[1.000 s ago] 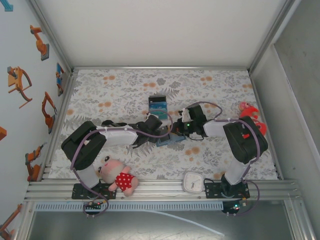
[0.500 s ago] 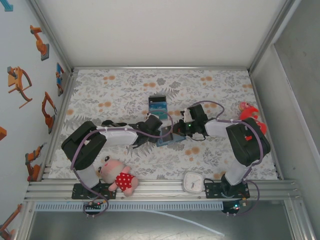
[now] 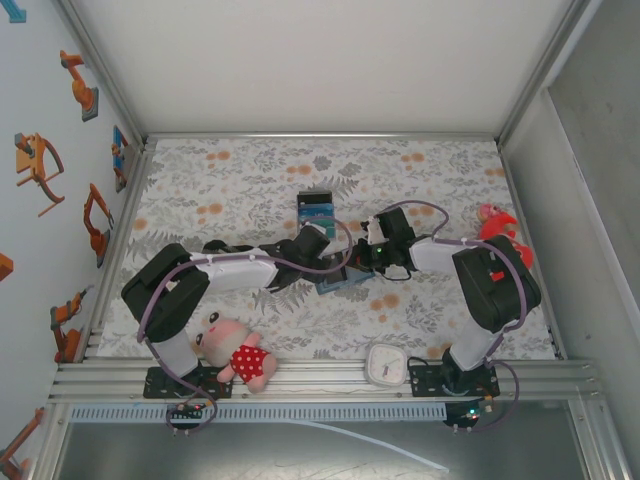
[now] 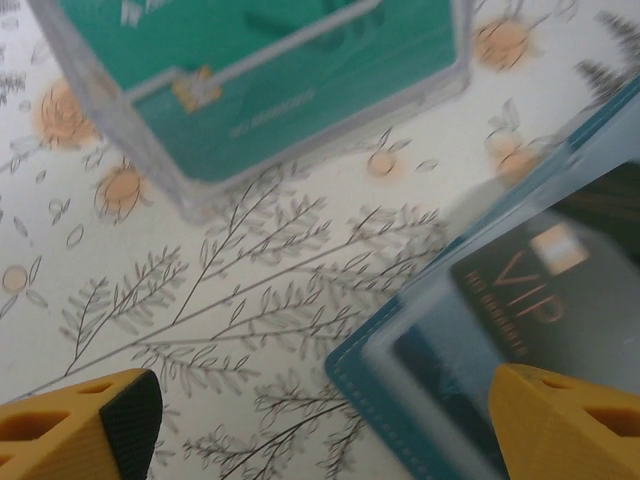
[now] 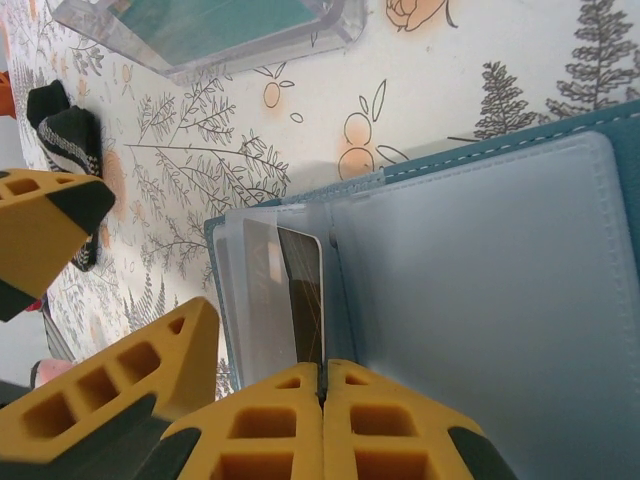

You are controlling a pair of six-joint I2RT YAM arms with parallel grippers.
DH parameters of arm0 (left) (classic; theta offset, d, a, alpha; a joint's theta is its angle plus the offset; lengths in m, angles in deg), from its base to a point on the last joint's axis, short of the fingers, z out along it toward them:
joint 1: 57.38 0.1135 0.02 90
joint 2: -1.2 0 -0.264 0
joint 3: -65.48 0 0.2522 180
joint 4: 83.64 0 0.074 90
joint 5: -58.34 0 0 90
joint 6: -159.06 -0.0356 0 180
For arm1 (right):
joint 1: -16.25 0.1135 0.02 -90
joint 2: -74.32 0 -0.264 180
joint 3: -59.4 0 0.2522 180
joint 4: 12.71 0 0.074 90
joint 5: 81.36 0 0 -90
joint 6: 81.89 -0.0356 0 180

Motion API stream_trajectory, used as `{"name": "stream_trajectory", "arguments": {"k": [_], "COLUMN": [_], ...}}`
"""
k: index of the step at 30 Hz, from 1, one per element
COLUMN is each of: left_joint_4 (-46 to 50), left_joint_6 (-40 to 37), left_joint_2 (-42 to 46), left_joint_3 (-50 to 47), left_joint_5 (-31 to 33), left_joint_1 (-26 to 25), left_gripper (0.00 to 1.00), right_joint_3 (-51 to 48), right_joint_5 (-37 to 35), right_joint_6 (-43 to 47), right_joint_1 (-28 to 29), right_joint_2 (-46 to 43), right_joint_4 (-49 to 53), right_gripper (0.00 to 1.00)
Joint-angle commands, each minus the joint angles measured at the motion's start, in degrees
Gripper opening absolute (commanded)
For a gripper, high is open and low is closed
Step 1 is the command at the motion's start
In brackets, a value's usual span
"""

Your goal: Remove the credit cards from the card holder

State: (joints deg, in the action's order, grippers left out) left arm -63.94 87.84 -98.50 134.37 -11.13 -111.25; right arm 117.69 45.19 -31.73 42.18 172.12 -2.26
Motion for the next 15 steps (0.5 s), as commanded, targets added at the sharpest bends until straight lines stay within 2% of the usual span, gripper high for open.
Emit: {"name": "stream_trajectory", "arguments": {"k": [1, 15], "left_joint_4": [-0.26, 2.37], "left_joint_6": [-1.38, -2.41], "left_joint_2": [-0.12, -5.36], "left_joint_3": [2.31, 4.06], "left_joint_5": [0.21, 3.51], "left_joint_1": [-0.62, -0.94], "left_gripper": [0.87, 0.87], "right_joint_3": [0.64, 0.64], "right_joint_5": [-0.13, -0.42], "right_joint_6": [0.36, 1.61], "right_joint_1": [-0.42, -1.1], "right_joint_2": [0.45, 1.17], "right_joint_4": [-0.2, 0.41], "right_gripper": [0.0, 0.0]}}
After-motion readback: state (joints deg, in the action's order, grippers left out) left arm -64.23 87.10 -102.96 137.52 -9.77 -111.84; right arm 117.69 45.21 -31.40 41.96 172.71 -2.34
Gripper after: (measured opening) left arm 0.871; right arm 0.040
